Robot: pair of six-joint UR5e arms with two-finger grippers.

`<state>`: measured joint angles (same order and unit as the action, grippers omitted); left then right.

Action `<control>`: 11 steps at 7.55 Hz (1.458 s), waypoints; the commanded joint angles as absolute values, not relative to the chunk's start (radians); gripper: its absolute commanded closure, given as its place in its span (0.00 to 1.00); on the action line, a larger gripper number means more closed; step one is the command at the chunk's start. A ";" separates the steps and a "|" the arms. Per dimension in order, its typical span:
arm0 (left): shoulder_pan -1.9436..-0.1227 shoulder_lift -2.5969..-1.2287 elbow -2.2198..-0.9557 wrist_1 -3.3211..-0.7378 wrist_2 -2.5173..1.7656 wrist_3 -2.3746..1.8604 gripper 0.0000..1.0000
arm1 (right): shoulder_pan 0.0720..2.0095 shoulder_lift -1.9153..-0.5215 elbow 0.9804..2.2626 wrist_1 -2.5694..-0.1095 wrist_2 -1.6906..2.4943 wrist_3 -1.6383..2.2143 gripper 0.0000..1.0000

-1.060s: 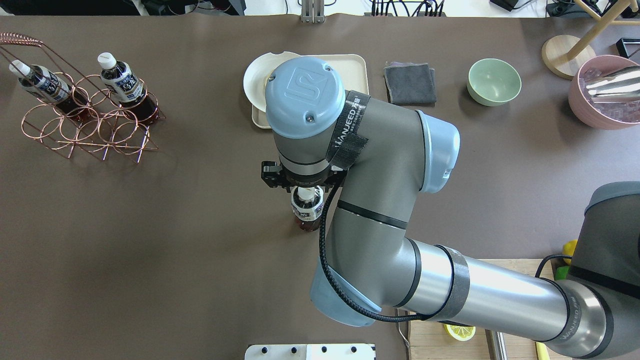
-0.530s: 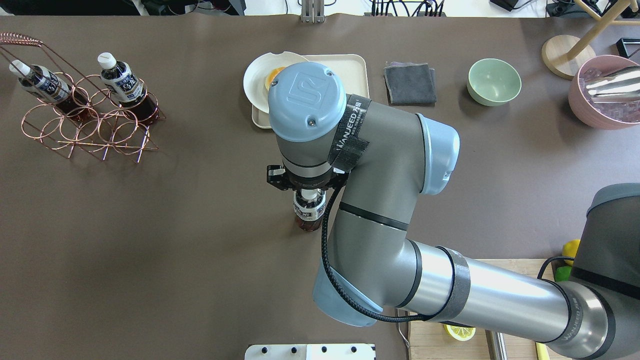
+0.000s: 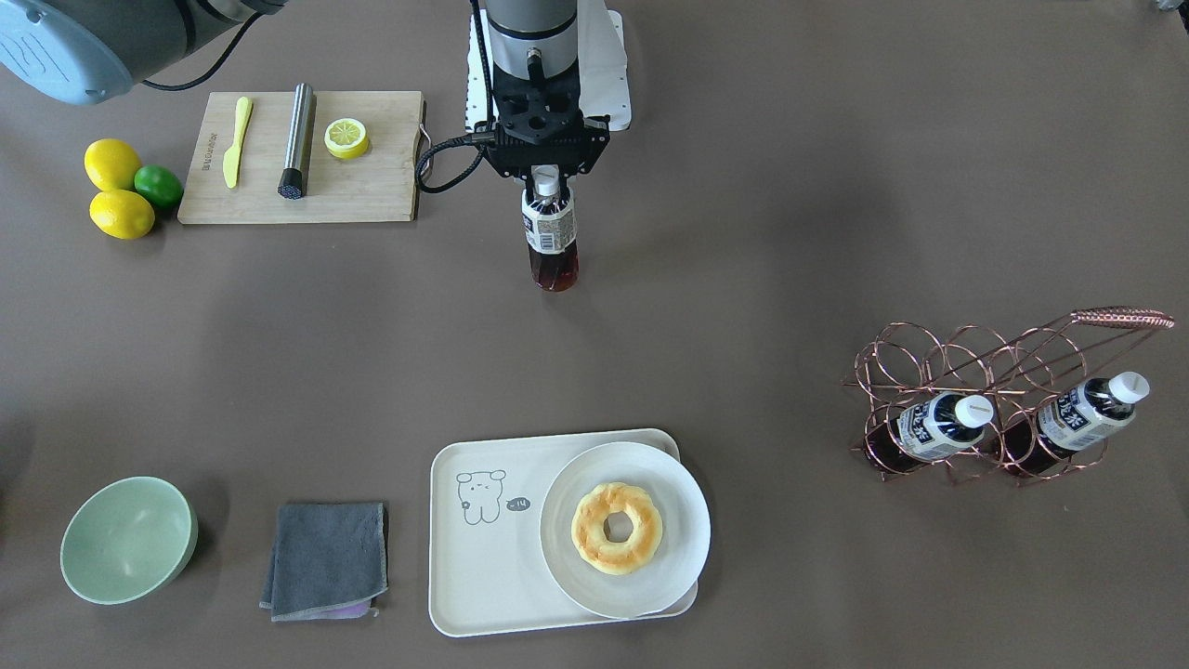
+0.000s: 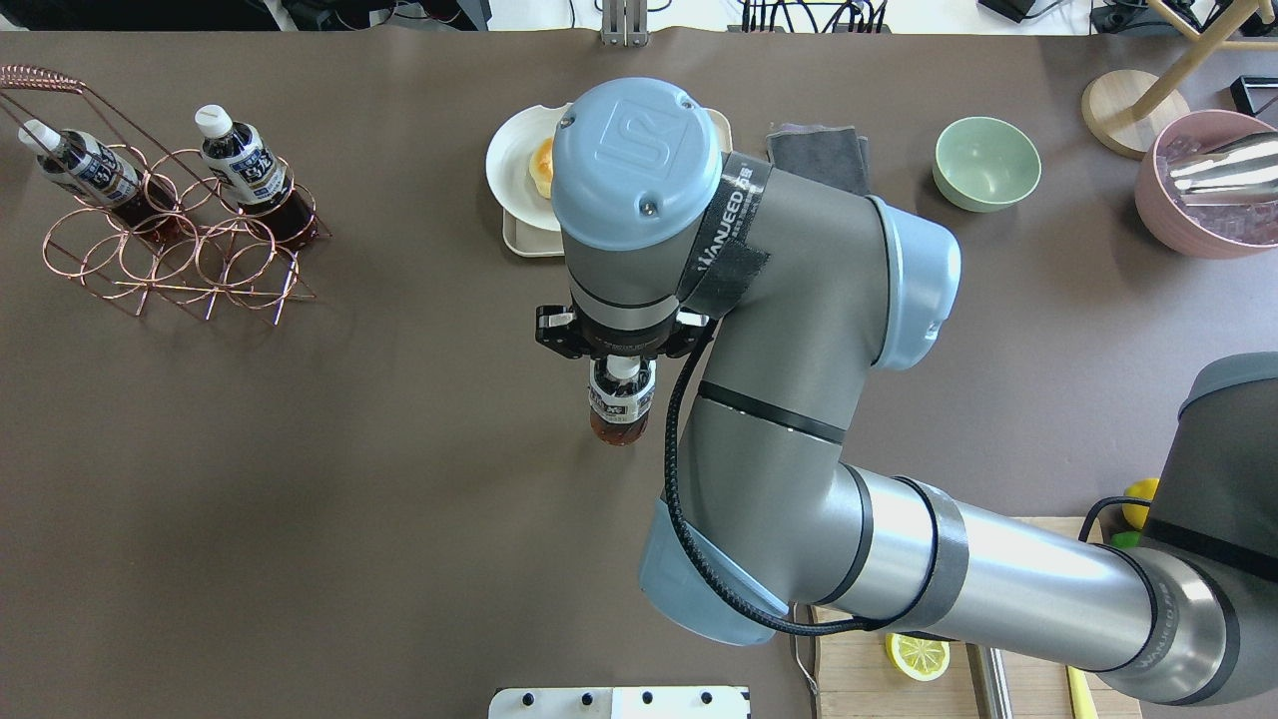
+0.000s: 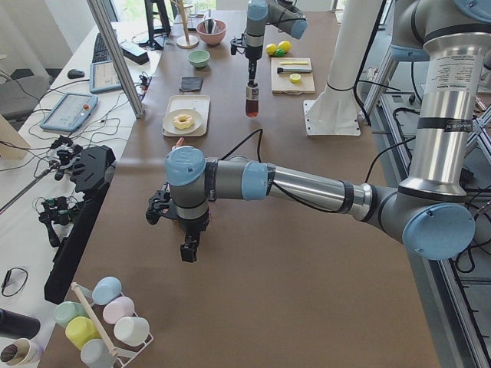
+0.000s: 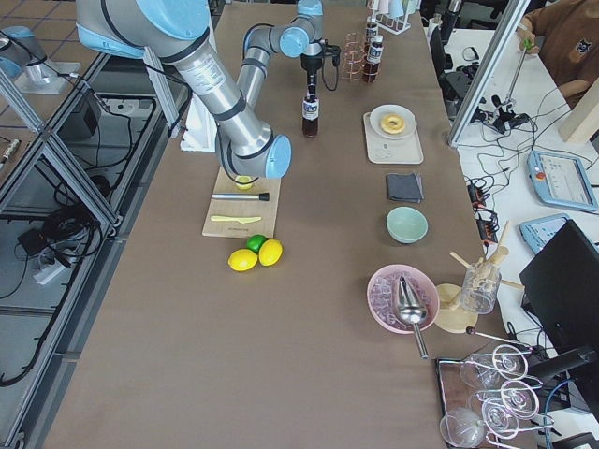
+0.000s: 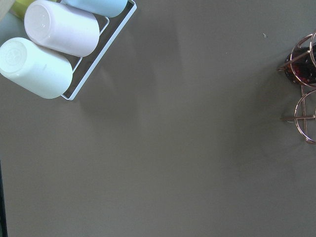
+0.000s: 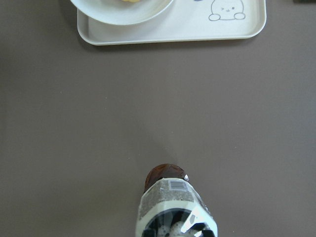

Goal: Place tea on tray
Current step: 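Lift the tea bottle with the right gripper onto the cream tray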

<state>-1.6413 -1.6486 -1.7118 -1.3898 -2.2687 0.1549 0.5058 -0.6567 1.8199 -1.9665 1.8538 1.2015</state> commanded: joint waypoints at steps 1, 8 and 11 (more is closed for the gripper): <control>-1.641 -1.649 -1.712 -1.390 -2.269 0.155 0.03 | 0.575 -0.628 1.850 -2.037 1.884 1.178 1.00; -1.638 -1.657 -1.715 -1.390 -2.270 0.153 0.03 | 0.908 -0.433 1.318 -1.891 2.091 0.913 1.00; -1.637 -1.658 -1.710 -1.390 -2.269 0.152 0.03 | 0.930 -0.428 1.143 -1.698 2.088 0.885 1.00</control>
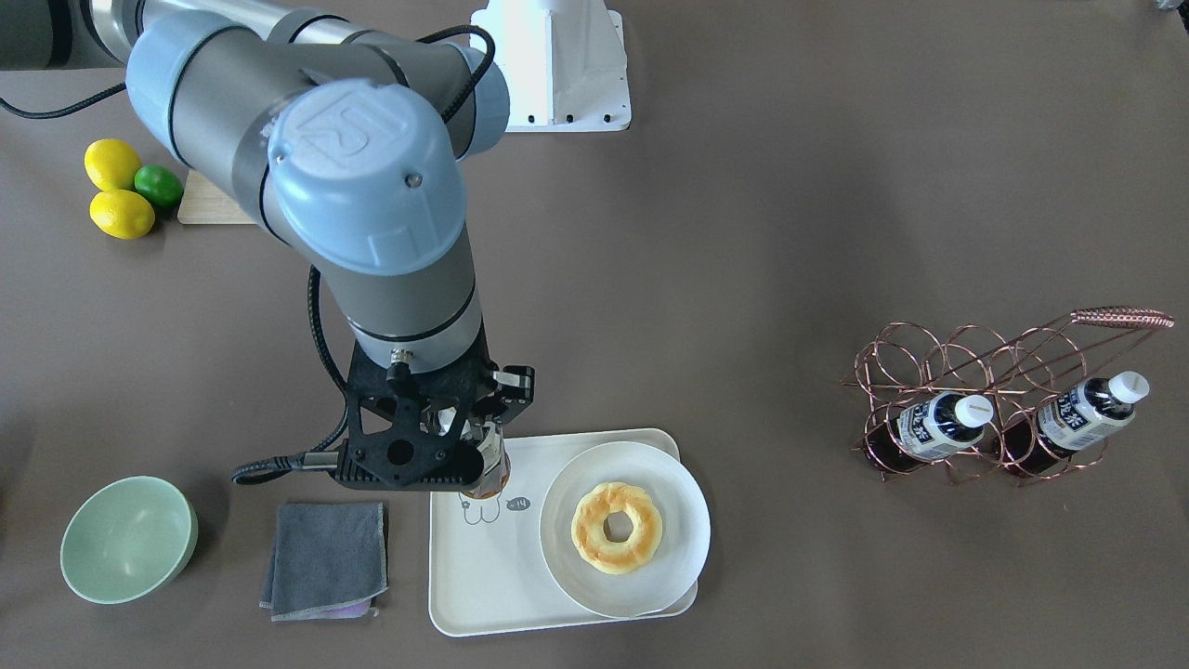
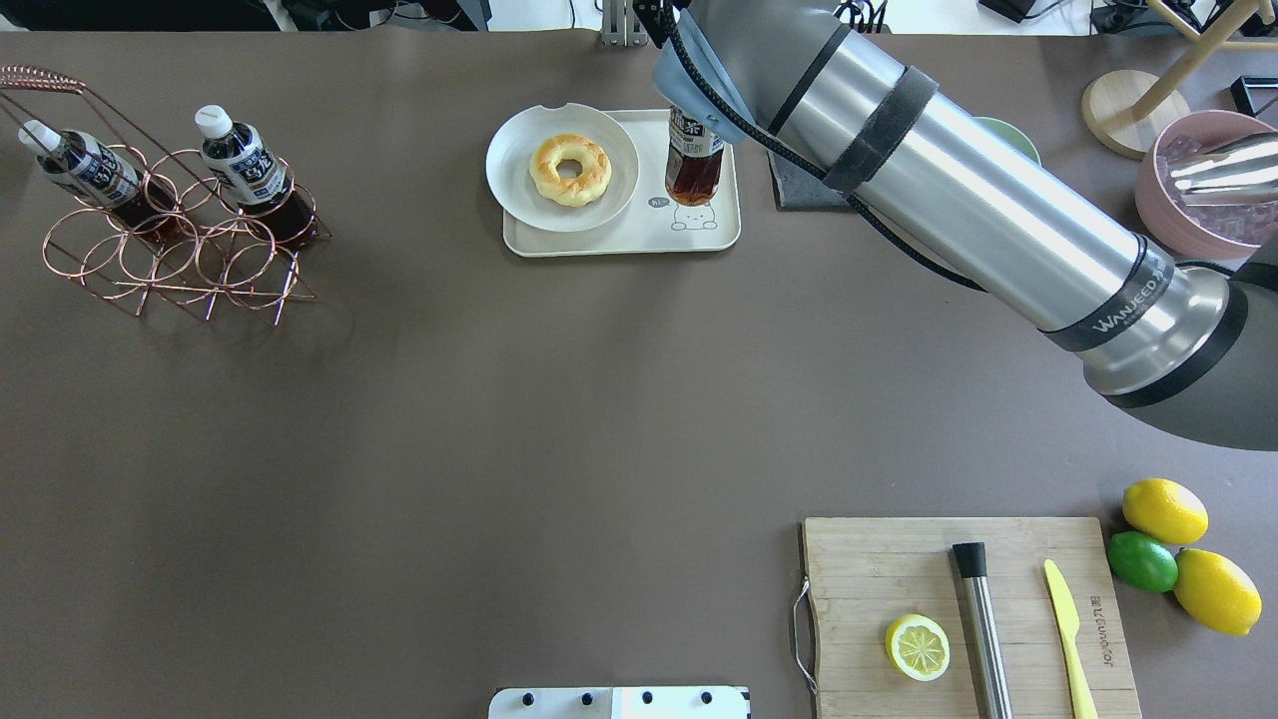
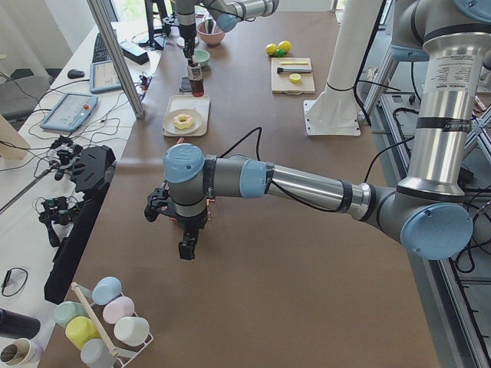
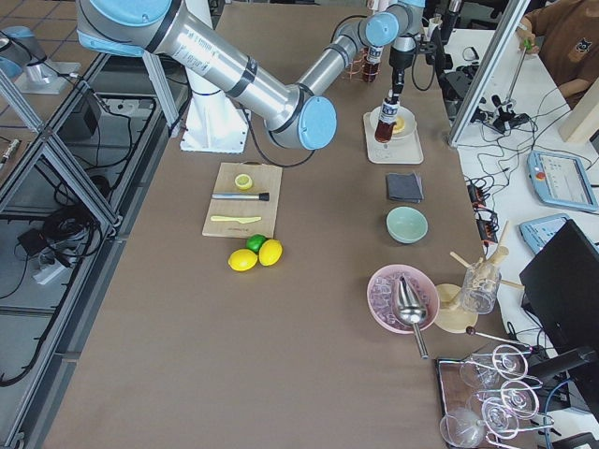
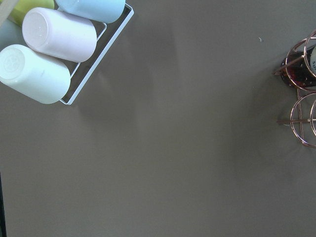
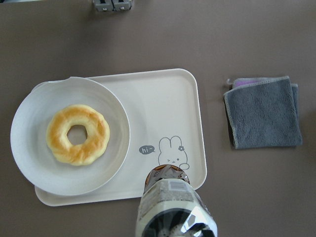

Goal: Place tea on tray
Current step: 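Lift the tea bottle with the right gripper onto the cream tray, then lower the bottle onto the tray beside the plate and open the right gripper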

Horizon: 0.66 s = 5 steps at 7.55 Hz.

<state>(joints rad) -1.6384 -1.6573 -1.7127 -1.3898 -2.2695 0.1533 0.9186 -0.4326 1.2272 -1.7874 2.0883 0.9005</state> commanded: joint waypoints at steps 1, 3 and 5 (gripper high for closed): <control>-1.635 -1.660 -1.707 -1.390 -2.267 0.152 0.03 | 0.930 -0.428 1.126 -1.675 2.088 0.885 1.00; -1.635 -1.716 -1.643 -1.391 -2.267 0.153 0.03 | 0.928 -0.428 1.100 -1.668 2.077 0.876 1.00; -1.634 -1.730 -1.629 -1.390 -2.267 0.153 0.03 | 0.928 -0.426 1.022 -1.552 2.068 0.876 1.00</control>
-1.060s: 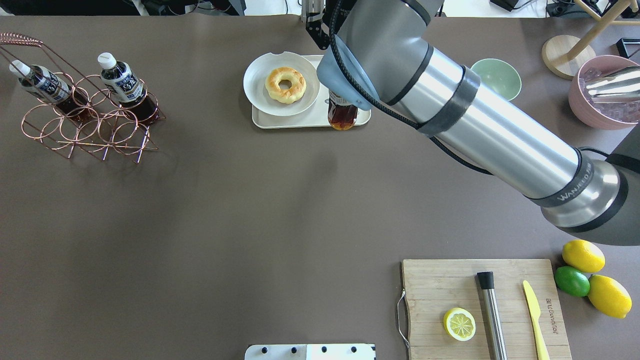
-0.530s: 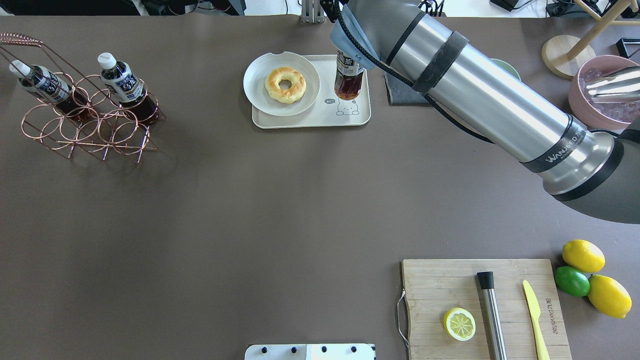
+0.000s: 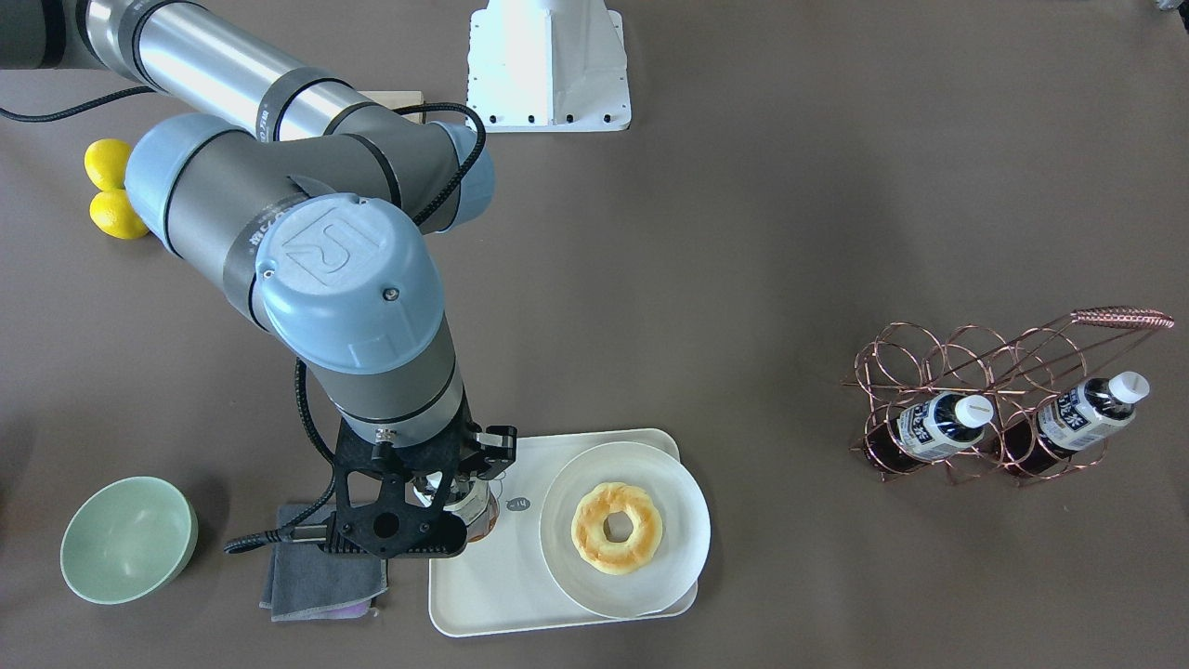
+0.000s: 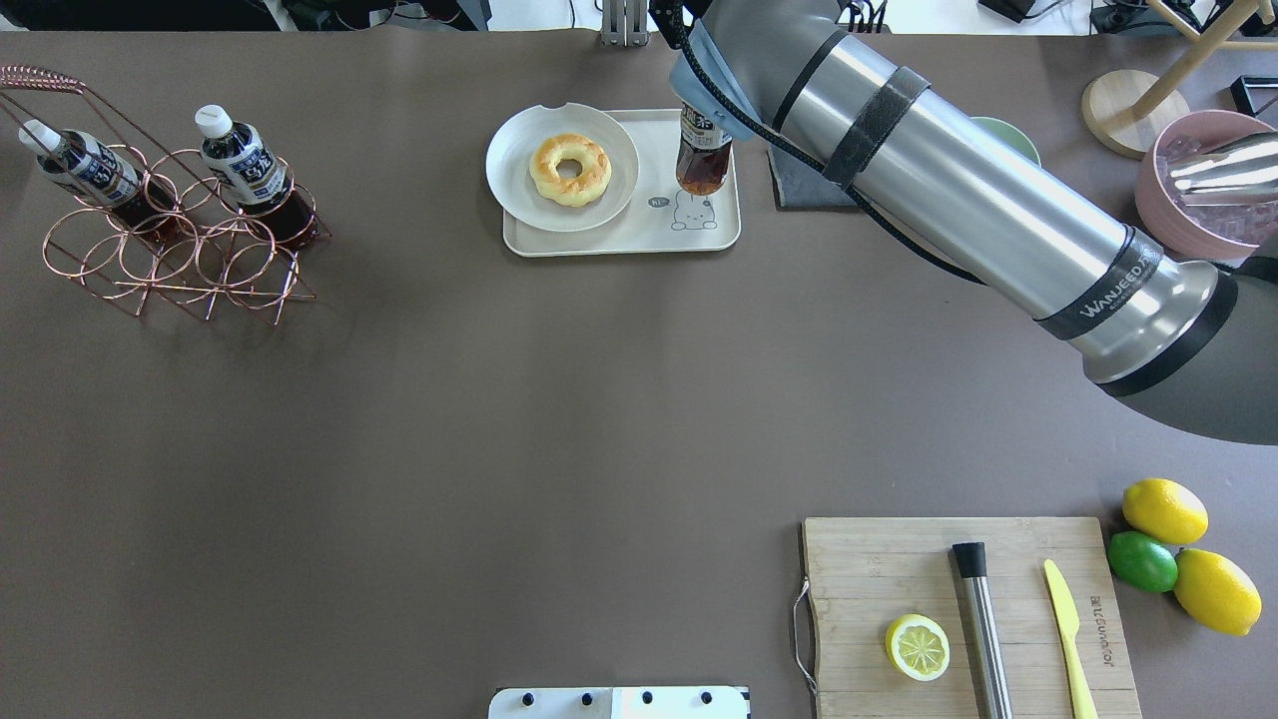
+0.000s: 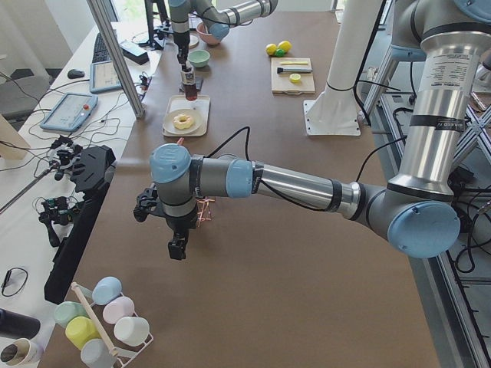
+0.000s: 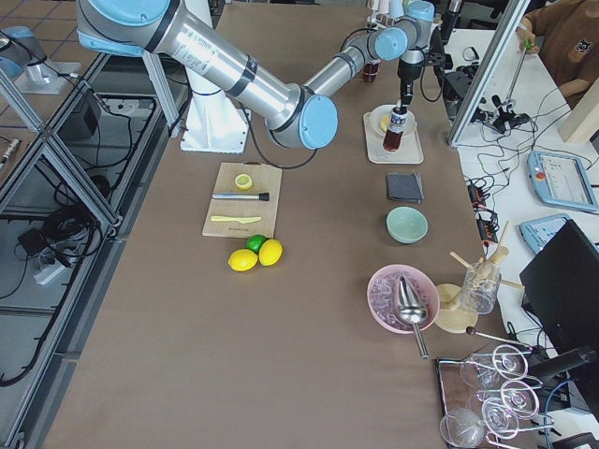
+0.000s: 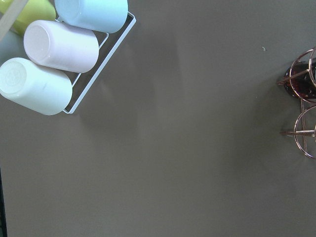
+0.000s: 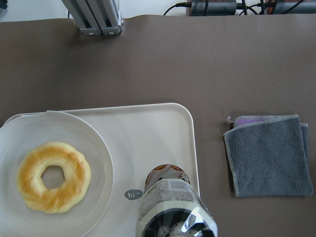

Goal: Place tea on tray
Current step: 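Lower the bottle onto the tray beside the plate and open the right gripper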

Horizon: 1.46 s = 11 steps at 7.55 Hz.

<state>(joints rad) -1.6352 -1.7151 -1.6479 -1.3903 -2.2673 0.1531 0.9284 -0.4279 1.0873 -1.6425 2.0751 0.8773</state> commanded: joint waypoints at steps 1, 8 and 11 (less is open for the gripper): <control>-1.635 -1.739 -1.618 -1.390 -2.267 0.155 0.03 | 0.927 -0.419 0.999 -1.520 2.060 0.882 1.00; -1.635 -1.819 -1.525 -1.391 -2.269 0.155 0.03 | 0.894 -0.408 1.000 -1.520 2.010 0.874 1.00; -1.635 -1.818 -1.525 -1.390 -2.269 0.155 0.03 | 0.894 -0.419 1.034 -1.528 1.999 0.850 0.00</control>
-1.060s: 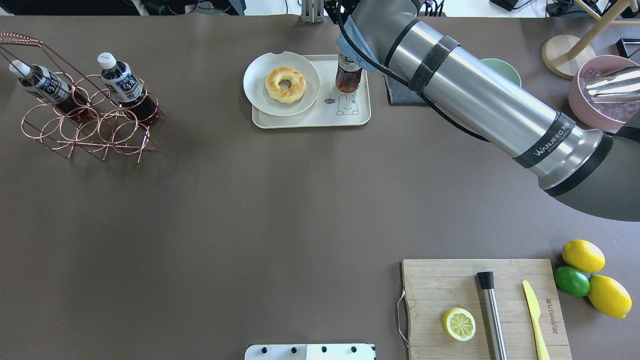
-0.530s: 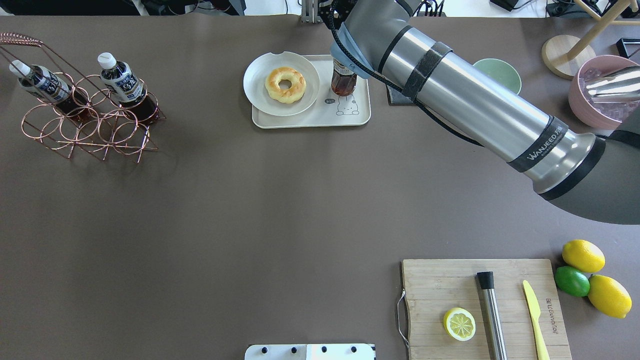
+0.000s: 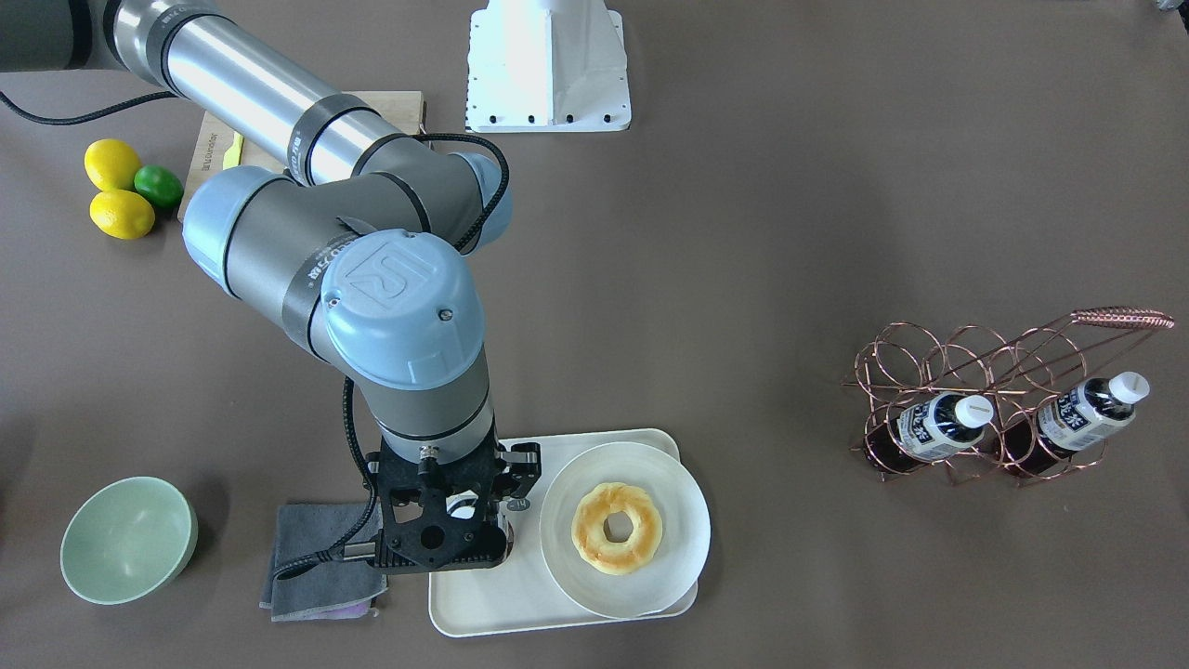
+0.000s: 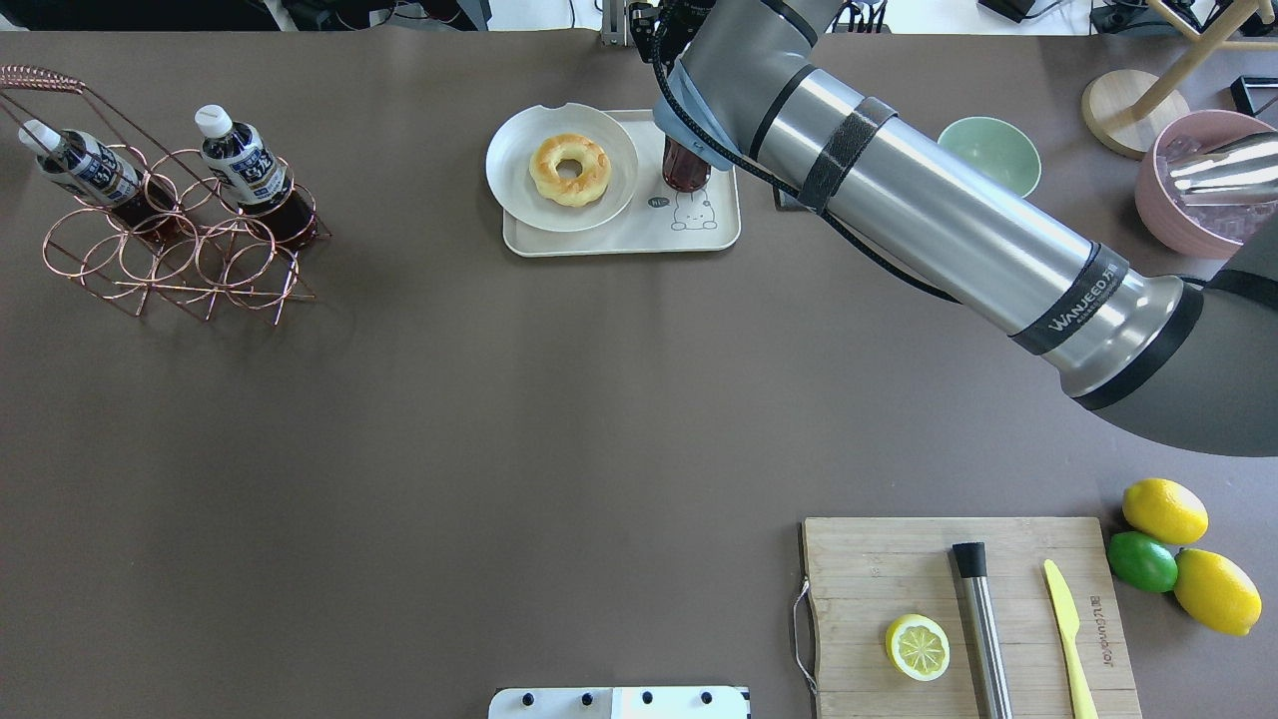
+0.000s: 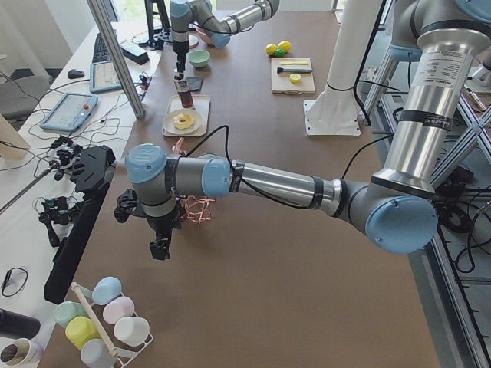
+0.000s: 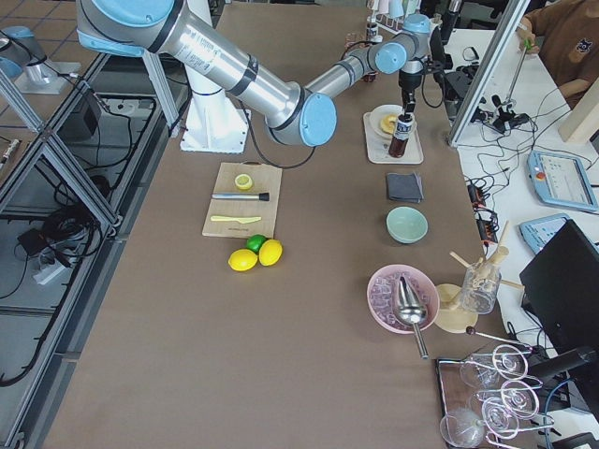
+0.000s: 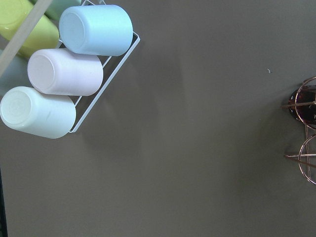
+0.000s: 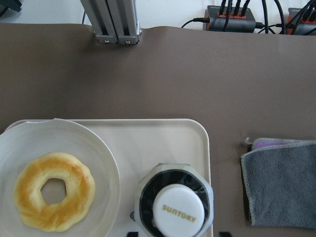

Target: Place tea on tray

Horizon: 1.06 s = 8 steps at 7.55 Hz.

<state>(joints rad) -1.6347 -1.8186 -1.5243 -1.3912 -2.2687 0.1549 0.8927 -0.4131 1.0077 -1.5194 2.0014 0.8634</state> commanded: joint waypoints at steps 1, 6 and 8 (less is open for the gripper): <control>-1.638 -1.818 -1.528 -1.390 -2.269 0.155 0.03 | 0.893 -0.419 1.078 -1.575 2.003 0.857 0.00; -1.664 -1.804 -1.546 -1.375 -2.276 0.160 0.03 | 0.929 -0.745 1.851 -2.152 1.994 0.752 0.00; -1.664 -1.805 -1.555 -1.348 -2.284 0.161 0.03 | 1.045 -0.932 1.868 -2.148 1.985 0.468 0.00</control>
